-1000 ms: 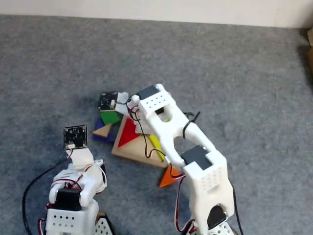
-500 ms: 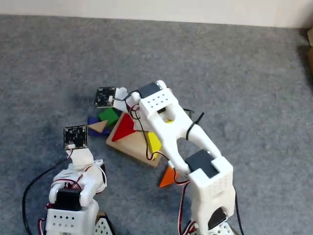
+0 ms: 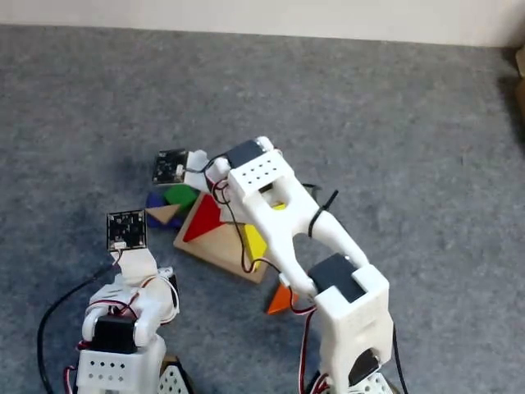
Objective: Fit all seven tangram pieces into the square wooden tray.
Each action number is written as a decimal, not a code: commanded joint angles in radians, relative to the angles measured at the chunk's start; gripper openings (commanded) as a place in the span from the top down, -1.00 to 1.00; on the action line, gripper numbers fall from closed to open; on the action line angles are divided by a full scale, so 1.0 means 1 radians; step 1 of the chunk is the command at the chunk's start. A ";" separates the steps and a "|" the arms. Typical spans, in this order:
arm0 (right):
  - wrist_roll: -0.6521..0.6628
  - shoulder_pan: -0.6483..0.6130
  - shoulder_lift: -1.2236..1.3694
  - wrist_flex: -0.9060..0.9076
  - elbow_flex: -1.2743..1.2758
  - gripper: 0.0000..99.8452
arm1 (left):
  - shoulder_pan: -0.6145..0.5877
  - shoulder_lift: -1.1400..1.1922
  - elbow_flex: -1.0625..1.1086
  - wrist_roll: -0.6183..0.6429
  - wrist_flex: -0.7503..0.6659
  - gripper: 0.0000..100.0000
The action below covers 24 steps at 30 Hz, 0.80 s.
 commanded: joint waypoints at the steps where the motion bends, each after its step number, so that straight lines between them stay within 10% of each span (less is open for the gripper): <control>1: 0.008 -0.045 -0.068 0.016 -0.056 0.99 | -0.007 -0.004 0.019 -0.008 0.005 0.99; 24: -0.195 -0.064 -0.073 0.249 -0.223 0.99 | -0.007 -0.004 0.019 -0.008 0.005 0.99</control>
